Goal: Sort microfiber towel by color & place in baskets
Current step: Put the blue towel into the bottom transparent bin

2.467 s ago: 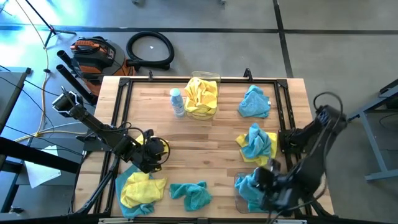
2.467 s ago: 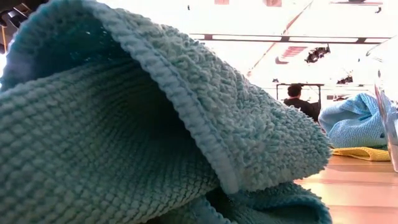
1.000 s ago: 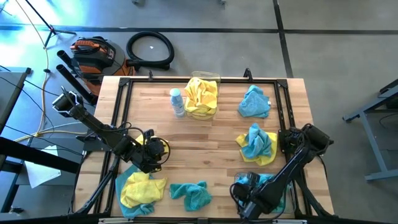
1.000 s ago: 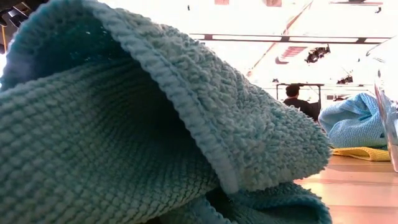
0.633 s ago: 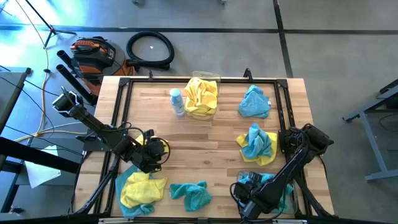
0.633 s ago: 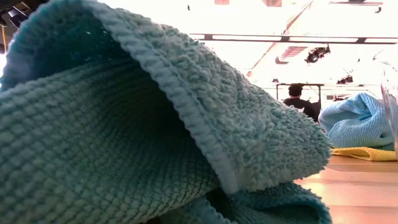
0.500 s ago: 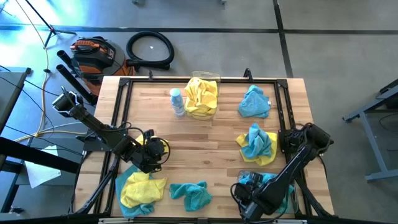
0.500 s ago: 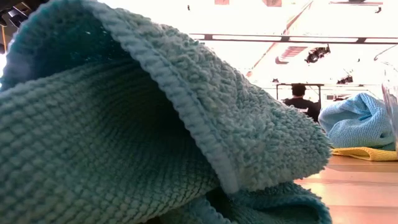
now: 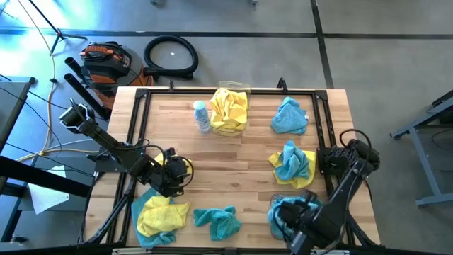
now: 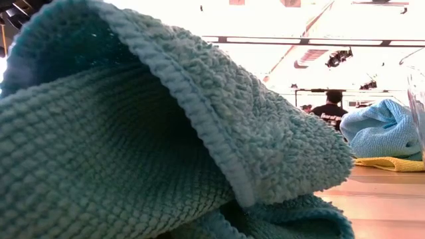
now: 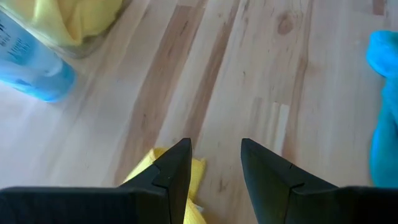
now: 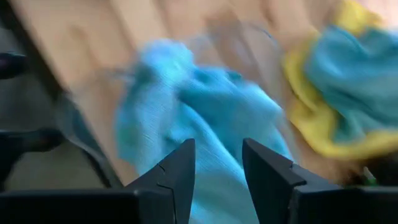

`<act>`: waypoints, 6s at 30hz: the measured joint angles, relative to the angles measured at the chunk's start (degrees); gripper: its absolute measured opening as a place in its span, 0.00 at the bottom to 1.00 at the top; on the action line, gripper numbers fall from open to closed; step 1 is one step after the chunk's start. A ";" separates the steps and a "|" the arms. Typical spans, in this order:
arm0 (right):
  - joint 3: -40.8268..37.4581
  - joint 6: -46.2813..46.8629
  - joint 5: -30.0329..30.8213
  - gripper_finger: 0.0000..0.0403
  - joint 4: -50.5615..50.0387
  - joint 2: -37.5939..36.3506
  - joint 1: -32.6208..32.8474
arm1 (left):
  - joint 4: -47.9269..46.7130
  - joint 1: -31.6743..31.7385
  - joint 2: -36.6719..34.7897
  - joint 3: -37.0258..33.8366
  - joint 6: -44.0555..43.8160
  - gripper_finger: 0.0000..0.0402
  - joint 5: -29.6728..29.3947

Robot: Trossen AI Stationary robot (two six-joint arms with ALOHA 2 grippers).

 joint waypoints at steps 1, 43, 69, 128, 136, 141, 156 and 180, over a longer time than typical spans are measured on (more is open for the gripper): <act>-0.58 2.13 -0.71 0.30 -1.10 0.00 0.77 | 0.02 0.00 0.00 0.00 -0.15 0.32 0.64; -20.69 8.45 6.93 0.01 17.18 -14.80 5.47 | 4.66 -0.01 0.00 0.02 0.31 0.32 1.13; -35.83 12.07 -10.91 0.00 44.71 -3.35 4.77 | 4.75 0.00 0.00 0.02 -1.18 0.32 1.72; -31.30 15.96 -1.31 0.22 29.10 -15.56 2.33 | 5.92 -0.02 0.00 0.02 -1.09 0.32 2.45; -26.33 14.08 7.41 0.22 20.58 -16.22 4.20 | 5.90 0.00 0.00 0.02 -1.06 0.32 2.43; -26.33 12.13 8.70 0.22 15.91 -16.22 3.79 | 5.90 0.02 0.00 0.02 1.24 0.32 1.59; -26.33 -0.12 22.20 0.22 3.51 -16.22 -8.63 | 5.94 2.86 0.00 0.02 14.23 0.32 -13.15; -26.39 -11.52 24.88 0.22 31.60 -16.68 -23.64 | 1.41 16.94 -7.21 24.64 28.30 0.32 3.82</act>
